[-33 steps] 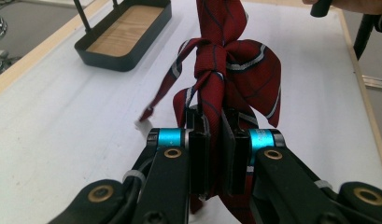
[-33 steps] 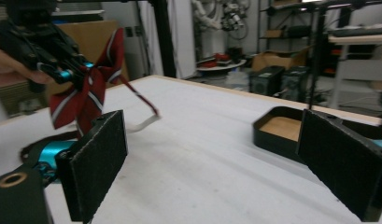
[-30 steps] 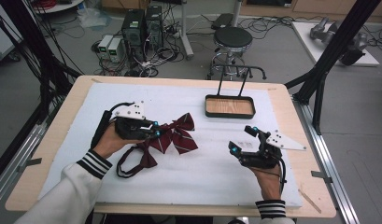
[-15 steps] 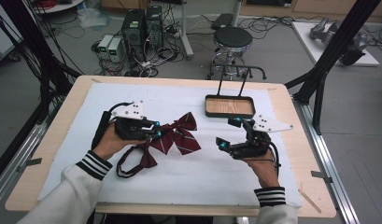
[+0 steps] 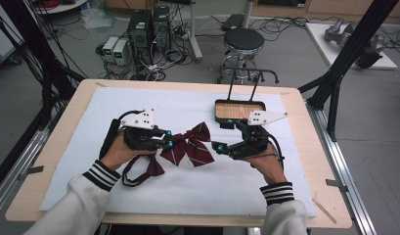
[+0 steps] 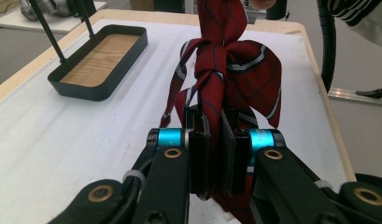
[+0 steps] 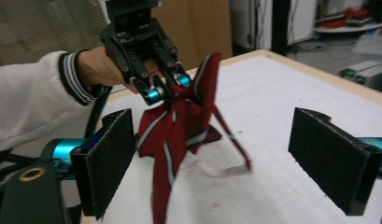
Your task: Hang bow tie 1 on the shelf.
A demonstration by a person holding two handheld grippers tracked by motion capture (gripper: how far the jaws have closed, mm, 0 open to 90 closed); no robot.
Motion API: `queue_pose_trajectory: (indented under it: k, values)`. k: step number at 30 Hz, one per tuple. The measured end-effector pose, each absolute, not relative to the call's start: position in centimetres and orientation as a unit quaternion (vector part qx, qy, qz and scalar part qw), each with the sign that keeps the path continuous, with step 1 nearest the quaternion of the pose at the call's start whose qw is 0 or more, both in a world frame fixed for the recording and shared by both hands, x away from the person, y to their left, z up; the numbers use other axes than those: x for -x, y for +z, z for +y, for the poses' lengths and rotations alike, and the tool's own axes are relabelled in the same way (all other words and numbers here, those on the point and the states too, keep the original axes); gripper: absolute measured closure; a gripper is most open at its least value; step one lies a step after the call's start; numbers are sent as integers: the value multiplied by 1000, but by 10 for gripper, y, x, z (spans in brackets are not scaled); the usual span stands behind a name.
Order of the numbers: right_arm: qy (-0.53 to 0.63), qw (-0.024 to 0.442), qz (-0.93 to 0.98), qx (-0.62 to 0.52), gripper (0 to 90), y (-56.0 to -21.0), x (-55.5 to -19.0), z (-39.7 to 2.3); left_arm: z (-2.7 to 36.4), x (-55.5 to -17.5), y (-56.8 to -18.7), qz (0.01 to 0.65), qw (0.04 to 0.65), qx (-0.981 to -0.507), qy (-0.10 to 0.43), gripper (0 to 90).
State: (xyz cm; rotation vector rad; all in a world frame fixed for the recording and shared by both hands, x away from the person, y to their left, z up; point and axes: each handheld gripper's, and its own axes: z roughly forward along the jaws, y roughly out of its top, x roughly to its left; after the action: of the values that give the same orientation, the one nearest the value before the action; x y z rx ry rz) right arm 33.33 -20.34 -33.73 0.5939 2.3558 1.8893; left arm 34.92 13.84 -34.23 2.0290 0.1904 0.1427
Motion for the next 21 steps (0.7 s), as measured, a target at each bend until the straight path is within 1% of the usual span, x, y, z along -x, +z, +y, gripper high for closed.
queue_pose_trajectory:
  k: [4,6,12,14,16,18,20,21]
  values:
    - [604,12,773,-192,163,-337,-337,-196,136,-349,-342,78,523,-847,61,827]
    - [598,3,781,-182,218,-335,-338,-190,136,-348,-342,78,523,-847,61,827]
    - [584,-11,796,-160,294,-332,-341,-178,135,-347,-341,73,524,-846,63,827]
    - [577,-11,802,-152,362,-332,-342,-173,134,-346,-341,72,524,-846,63,827]
    - [570,-13,808,-148,396,-331,-343,-170,134,-345,-340,70,523,-847,64,826]
    - [561,-1,816,-141,457,-331,-343,-167,134,-344,-340,69,524,-847,65,827]
    - [555,-3,819,-143,487,-332,-343,-166,134,-344,-339,68,525,-846,64,827]
    - [554,-1,821,-142,519,-332,-343,-166,134,-343,-339,67,524,-846,65,827]
